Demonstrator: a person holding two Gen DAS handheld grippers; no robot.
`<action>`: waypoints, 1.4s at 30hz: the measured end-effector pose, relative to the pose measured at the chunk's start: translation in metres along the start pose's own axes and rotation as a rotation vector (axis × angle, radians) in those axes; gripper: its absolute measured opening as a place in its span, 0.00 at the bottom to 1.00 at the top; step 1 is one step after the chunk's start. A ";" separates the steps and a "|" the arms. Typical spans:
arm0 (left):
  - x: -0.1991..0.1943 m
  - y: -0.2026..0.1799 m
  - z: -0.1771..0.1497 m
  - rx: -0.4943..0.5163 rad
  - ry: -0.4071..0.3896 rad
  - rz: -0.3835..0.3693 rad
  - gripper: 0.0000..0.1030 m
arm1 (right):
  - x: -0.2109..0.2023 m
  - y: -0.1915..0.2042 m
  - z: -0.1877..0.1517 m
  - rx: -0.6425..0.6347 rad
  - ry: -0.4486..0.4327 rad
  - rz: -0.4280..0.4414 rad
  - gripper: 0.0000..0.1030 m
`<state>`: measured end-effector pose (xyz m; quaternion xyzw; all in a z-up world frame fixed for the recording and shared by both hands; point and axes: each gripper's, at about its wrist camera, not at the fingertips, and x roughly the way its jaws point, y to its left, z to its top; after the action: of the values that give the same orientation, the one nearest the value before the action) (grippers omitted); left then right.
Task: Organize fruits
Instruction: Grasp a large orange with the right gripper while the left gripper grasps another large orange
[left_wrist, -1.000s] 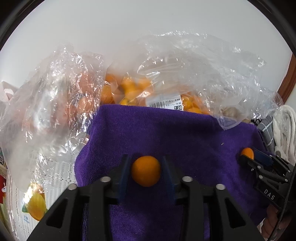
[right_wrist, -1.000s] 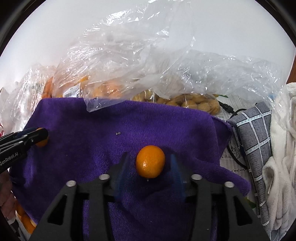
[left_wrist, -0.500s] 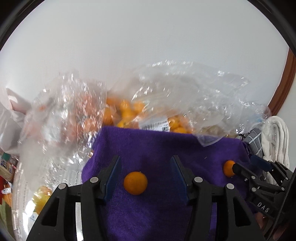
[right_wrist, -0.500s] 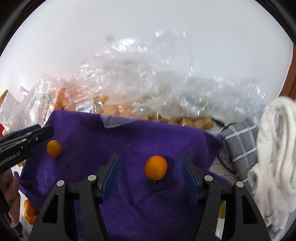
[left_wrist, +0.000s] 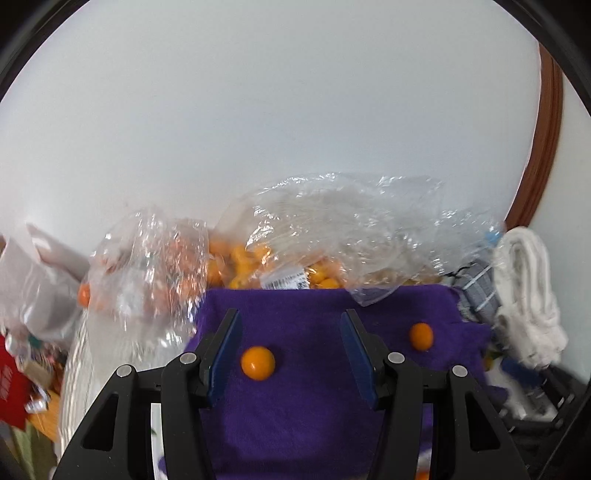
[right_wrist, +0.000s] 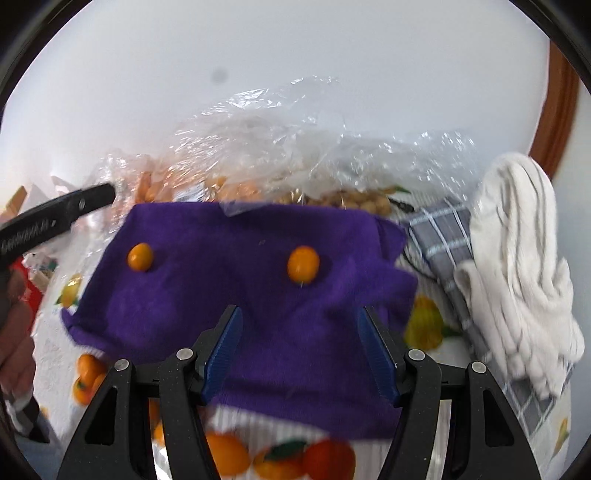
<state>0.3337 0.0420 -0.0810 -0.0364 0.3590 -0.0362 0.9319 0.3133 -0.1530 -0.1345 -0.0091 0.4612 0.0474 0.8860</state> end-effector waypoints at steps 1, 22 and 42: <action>-0.006 0.003 -0.004 -0.013 0.007 -0.024 0.51 | -0.006 0.000 -0.006 -0.003 0.001 0.005 0.63; -0.052 0.068 -0.148 -0.035 0.157 0.022 0.51 | 0.004 0.046 -0.106 -0.128 0.069 0.092 0.44; -0.037 0.031 -0.171 0.001 0.220 -0.110 0.51 | -0.030 0.018 -0.137 -0.083 0.014 0.071 0.37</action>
<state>0.1923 0.0694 -0.1858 -0.0512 0.4564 -0.0912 0.8836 0.1825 -0.1460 -0.1881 -0.0297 0.4649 0.0979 0.8794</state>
